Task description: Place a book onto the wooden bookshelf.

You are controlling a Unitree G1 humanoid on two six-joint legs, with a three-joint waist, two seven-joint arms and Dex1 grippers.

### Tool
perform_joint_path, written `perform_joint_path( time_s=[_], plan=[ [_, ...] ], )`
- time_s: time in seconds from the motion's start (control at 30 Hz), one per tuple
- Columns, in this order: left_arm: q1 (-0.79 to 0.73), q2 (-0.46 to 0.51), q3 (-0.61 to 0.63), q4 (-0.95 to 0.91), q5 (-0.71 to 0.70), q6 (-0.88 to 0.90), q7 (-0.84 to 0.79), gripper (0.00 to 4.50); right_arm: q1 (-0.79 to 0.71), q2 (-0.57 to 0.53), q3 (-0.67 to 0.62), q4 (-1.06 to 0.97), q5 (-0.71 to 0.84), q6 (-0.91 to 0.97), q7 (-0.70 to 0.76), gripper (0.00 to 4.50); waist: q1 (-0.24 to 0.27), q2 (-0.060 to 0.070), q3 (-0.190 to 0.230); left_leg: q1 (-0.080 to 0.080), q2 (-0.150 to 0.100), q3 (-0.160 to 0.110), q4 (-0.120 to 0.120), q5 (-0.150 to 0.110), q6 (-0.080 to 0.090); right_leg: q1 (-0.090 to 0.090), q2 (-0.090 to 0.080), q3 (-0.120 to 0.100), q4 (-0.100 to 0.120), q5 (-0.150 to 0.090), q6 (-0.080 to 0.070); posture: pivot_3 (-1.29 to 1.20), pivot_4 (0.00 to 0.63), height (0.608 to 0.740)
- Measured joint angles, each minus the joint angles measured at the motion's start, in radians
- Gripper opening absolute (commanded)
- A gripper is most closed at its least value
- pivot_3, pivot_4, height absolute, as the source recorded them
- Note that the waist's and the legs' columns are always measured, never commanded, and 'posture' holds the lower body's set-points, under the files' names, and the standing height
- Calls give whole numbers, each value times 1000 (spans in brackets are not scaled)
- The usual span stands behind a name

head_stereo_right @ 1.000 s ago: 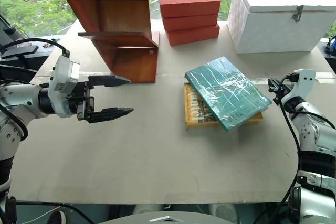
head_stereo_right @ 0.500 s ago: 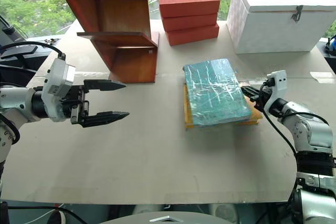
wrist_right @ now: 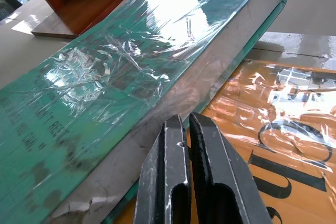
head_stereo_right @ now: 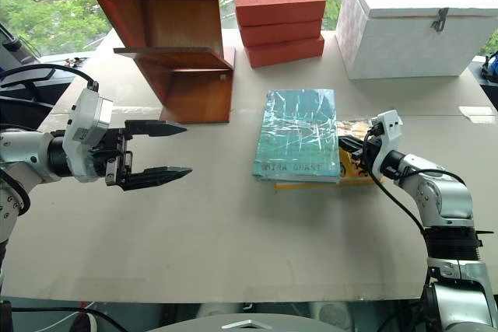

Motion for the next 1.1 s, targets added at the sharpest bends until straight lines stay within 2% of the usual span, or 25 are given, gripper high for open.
perform_joint_path(
  time_s=[0.13,0.23,0.27,0.33,0.4,0.53,0.6,0.73,0.93,1.1],
  plan=[
    [19,-14,-4,1,2,6,18,4500,-6,0,2,0,-20,-25,1,30,1,0,0,0,0,0,0,0,0,0,0,0,0,0,0,0,150,740],
    [13,-62,-52,20,29,39,100,4500,24,-37,-4,-23,-29,-65,32,30,7,0,0,0,0,0,0,0,0,0,0,0,0,0,0,0,150,740],
    [5,-92,-78,34,33,64,136,4500,50,-58,-19,-55,-21,-70,55,264,12,0,0,-1,0,0,0,0,0,0,0,0,0,0,1,0,150,740],
    [-18,-168,-115,65,24,126,207,4500,99,-109,-53,-131,4,-81,107,858,17,-1,1,-1,0,-1,1,0,0,0,0,0,0,2,4,0,150,740],
    [-68,-260,-127,95,-25,213,284,4500,166,-179,-94,-218,21,-106,167,1810,26,-1,1,-1,0,-1,1,0,0,0,0,-1,0,3,5,0,150,740],
    [-114,-374,-137,174,-160,402,361,4500,297,-252,-214,-371,90,-109,231,3789,26,-3,1,0,0,-2,2,0,0,1,0,-1,1,2,5,0,150,740],
    [-153,-431,-141,253,-216,498,392,4500,362,-260,-287,-444,148,-102,246,4398,25,-3,1,1,0,-3,2,0,0,2,1,-1,1,2,5,0,150,740],
    [-237,-497,-159,415,-242,624,428,4500,511,-281,-432,-563,249,-79,280,4398,27,-4,1,2,0,-4,3,0,0,4,2,-1,2,-1,4,0,150,740],
    [-437,-609,-193,766,-158,671,458,4500,772,-282,-611,-736,357,-6,276,4398,29,-6,0,1,-1,-5,5,0,0,5,3,1,1,-1,3,0,150,740],
    [-526,-656,-245,901,-99,675,388,4500,875,-265,-700,-815,436,13,240,4398,28,-7,-1,2,-1,-5,5,0,0,5,3,1,1,-1,2,0,150,740]
  ],
)
